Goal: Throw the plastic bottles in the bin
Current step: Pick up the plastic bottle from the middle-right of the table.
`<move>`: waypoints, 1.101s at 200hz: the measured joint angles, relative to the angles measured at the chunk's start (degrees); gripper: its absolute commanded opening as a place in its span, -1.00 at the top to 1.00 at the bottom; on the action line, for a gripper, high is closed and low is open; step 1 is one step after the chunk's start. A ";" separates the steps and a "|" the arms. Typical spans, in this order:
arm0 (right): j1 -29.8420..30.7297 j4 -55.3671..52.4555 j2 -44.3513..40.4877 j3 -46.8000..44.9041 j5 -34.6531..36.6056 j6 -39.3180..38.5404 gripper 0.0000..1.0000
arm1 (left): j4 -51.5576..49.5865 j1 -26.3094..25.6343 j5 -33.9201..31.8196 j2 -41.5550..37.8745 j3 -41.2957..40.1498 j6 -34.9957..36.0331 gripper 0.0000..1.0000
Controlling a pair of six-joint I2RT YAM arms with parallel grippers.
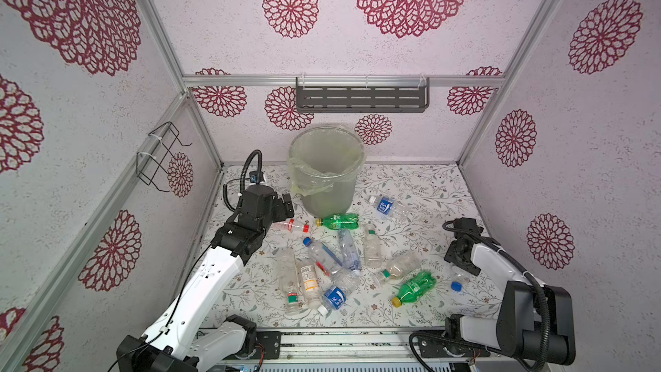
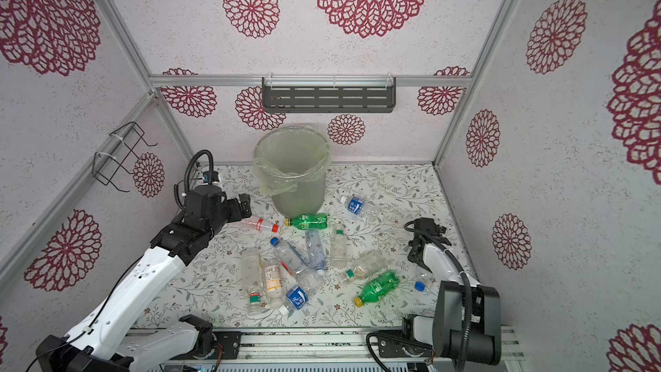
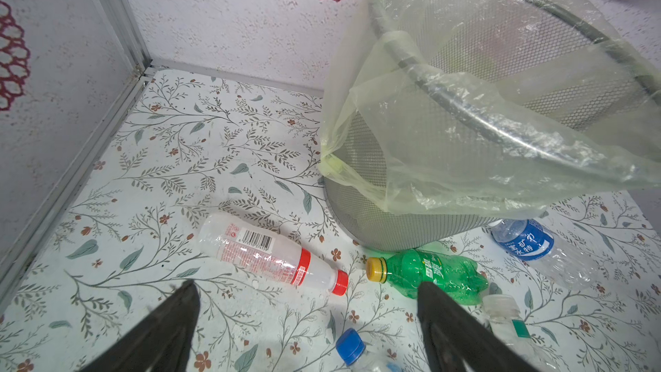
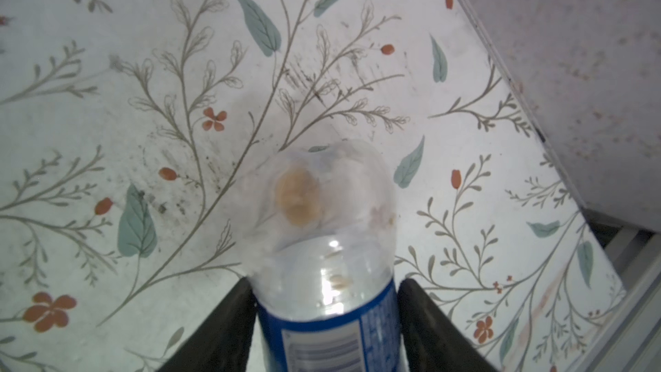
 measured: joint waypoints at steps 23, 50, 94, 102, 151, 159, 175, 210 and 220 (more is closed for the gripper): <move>-0.04 1.46 0.00 -0.07 -1.16 0.44 0.11 | 0.00 0.00 0.00 0.00 0.00 -0.04 -0.95; -0.04 3.58 -0.44 -0.46 -3.82 0.57 0.22 | 0.07 0.00 -0.02 0.24 0.00 -0.42 -0.95; -0.02 5.11 -3.89 -2.16 -10.51 0.94 0.33 | 0.22 0.59 0.11 1.73 0.00 -0.90 -0.95; 0.00 5.18 -4.81 -2.38 -11.80 0.94 0.33 | 0.26 0.87 0.22 1.73 0.00 -1.11 -0.95; -0.02 5.27 -10.69 -2.62 -16.15 0.92 0.34 | 0.46 2.99 1.31 1.73 -0.15 -2.78 -0.95; -0.02 5.18 -11.13 -2.51 -16.65 0.92 0.34 | 0.55 3.39 1.57 1.73 -0.20 -3.04 -0.95; -0.02 5.07 -11.61 -2.08 -17.73 0.94 0.34 | 0.90 4.02 2.01 1.75 -0.42 -3.58 -0.95; 0.00 4.85 -12.35 -0.22 -20.87 1.97 0.34 | 1.11 5.49 3.91 2.54 -0.48 -5.22 -0.95; 0.04 4.83 -12.90 0.35 -21.94 2.47 0.35 | 1.25 6.29 4.81 3.13 -0.50 -6.01 -0.95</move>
